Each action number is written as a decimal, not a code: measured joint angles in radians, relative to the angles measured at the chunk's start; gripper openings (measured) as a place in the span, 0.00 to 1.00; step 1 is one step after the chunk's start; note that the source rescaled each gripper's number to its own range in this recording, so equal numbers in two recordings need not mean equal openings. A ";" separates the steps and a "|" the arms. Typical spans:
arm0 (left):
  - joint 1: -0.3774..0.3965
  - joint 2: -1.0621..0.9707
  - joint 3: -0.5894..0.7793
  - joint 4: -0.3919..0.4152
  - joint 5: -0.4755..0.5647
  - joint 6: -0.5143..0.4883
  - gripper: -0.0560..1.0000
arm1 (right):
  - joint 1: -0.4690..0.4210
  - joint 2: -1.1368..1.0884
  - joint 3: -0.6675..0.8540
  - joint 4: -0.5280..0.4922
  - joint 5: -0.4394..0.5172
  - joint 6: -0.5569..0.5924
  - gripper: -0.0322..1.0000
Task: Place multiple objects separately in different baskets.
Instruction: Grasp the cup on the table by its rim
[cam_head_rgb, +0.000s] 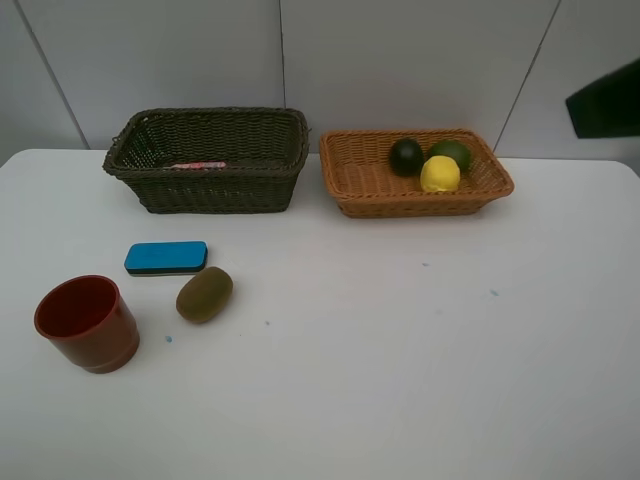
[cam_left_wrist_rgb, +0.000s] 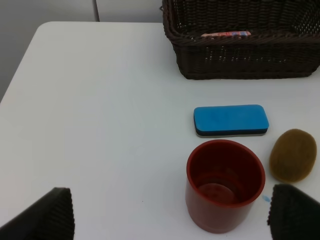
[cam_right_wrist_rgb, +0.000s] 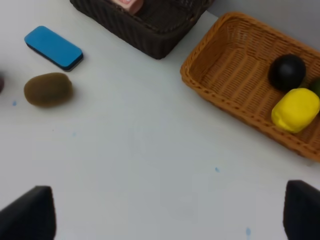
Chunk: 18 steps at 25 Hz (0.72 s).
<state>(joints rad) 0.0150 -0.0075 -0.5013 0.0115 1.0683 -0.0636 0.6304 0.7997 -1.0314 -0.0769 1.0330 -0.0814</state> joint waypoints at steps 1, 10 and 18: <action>0.000 0.000 0.000 0.000 0.000 0.000 1.00 | 0.000 -0.026 0.028 0.002 -0.002 0.000 1.00; 0.000 0.000 0.000 0.000 0.000 0.000 1.00 | 0.000 -0.266 0.219 0.035 0.064 0.000 1.00; 0.000 0.000 0.000 0.000 0.000 0.000 1.00 | 0.001 -0.427 0.331 0.047 0.186 0.000 1.00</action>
<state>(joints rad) 0.0150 -0.0075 -0.5013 0.0115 1.0683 -0.0636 0.6313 0.3724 -0.7005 -0.0294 1.2195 -0.0814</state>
